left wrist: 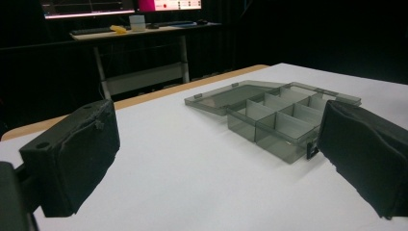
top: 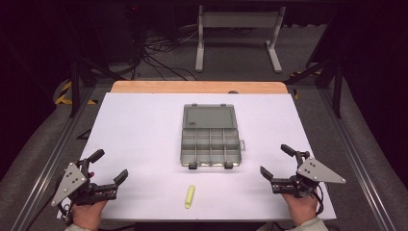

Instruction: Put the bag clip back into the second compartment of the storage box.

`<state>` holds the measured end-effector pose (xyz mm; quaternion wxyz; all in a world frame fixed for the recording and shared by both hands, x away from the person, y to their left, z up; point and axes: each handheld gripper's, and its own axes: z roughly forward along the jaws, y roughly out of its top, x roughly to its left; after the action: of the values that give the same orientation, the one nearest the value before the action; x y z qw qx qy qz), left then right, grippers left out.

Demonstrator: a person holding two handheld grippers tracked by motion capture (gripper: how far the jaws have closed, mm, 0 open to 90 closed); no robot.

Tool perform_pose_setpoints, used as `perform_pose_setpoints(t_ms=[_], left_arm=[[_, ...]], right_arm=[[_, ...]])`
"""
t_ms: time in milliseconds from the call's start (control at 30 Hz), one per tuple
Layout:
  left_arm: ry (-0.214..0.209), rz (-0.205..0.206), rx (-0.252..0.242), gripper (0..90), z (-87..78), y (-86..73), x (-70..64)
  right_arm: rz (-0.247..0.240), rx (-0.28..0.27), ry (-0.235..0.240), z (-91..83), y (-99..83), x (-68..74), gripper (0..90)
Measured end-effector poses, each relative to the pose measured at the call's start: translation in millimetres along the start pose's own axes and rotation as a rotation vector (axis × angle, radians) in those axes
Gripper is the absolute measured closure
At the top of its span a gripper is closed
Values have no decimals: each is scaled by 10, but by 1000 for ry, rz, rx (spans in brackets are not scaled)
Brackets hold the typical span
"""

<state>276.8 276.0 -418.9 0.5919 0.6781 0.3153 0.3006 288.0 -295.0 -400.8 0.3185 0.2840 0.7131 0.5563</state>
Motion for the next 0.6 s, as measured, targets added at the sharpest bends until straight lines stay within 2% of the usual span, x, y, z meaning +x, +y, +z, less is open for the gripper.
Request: perform_pose_setpoints(t_ms=[200,600], left_arm=[[-1,9,1,25,-1,12,-19],[-4,3,9,35,7,27,-29]], right_arm=[[5,0,0,-5,-11,-8,42],[5,8,2,2,-20,-4,42]])
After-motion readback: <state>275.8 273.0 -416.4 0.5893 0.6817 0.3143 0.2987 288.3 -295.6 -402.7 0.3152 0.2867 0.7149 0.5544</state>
